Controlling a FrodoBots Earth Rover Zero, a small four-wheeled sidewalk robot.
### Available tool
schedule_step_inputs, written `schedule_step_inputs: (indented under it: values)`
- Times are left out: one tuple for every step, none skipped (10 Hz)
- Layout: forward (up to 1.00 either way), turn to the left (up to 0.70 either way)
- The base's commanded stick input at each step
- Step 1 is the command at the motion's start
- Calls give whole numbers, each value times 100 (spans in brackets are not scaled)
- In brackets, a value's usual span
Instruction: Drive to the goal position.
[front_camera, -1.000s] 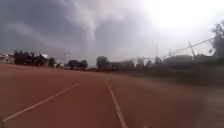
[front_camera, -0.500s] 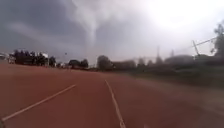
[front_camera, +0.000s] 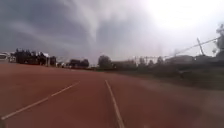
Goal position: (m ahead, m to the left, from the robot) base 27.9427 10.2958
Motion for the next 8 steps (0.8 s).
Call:
schedule_step_inputs:
  values:
    - [70,-1]
    - [70,-18]
    - [70,-34]
    - [70,-35]
    - [70,-35]
    - [70,-35]
    - [70,-35]
    - [70,-35]
